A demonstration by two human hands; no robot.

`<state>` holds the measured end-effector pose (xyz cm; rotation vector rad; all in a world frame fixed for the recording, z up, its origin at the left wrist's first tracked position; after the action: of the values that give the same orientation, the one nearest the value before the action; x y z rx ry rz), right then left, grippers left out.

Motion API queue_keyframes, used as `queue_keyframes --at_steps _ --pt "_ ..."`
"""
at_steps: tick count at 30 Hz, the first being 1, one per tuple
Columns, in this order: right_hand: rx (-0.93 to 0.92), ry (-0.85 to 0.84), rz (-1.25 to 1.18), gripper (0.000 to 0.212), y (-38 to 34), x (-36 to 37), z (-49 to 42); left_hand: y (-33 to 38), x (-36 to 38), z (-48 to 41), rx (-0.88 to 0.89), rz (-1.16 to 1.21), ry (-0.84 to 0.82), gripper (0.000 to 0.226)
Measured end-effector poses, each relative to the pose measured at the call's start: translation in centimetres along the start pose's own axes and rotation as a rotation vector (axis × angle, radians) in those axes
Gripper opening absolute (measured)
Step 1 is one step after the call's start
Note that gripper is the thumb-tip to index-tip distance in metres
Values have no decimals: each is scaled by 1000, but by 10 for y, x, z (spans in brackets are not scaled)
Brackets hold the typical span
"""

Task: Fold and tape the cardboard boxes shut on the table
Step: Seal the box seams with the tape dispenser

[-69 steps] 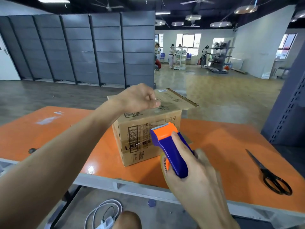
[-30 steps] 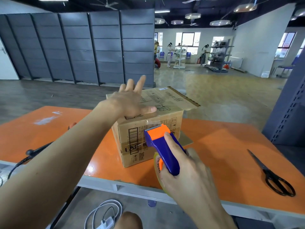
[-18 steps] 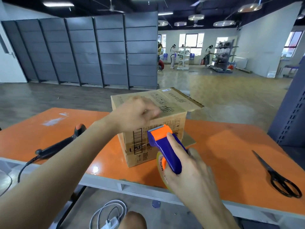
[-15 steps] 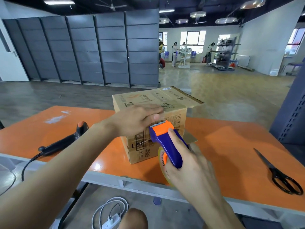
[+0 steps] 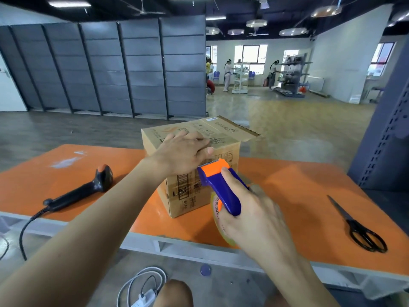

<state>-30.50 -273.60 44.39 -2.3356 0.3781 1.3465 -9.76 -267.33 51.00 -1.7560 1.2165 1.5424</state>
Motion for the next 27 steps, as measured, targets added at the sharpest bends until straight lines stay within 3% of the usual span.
queue_keyframes --at_steps 6,9,15,23,27 --pt "-32 -64 -16 76 0 -8 -9 -2 -2 1 -53 -22 -32 102" --pt "-29 -62 -71 75 1 -9 -3 -4 0 -3 -112 26 -110 84" --pt "-37 -45 -52 73 3 -17 0 -2 0 -6 -129 55 -182 77" --pt "-86 -194 39 71 -1 -23 -29 0 -2 -3 -116 56 -179 81" --pt "-99 -185 53 70 -1 -25 -30 -1 -1 -2 -119 53 -161 91"
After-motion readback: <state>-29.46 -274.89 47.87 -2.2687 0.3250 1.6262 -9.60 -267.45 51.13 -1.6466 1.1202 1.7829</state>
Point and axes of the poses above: each hand's wrist, its own z-axis away from the middle knuckle, its own x-axis out of the palm, y = z × x, the point moved 3 cm from there along -z, towards the middle knuckle, and after that the axes turned 15 degrees about z, right-handed, at the moved point
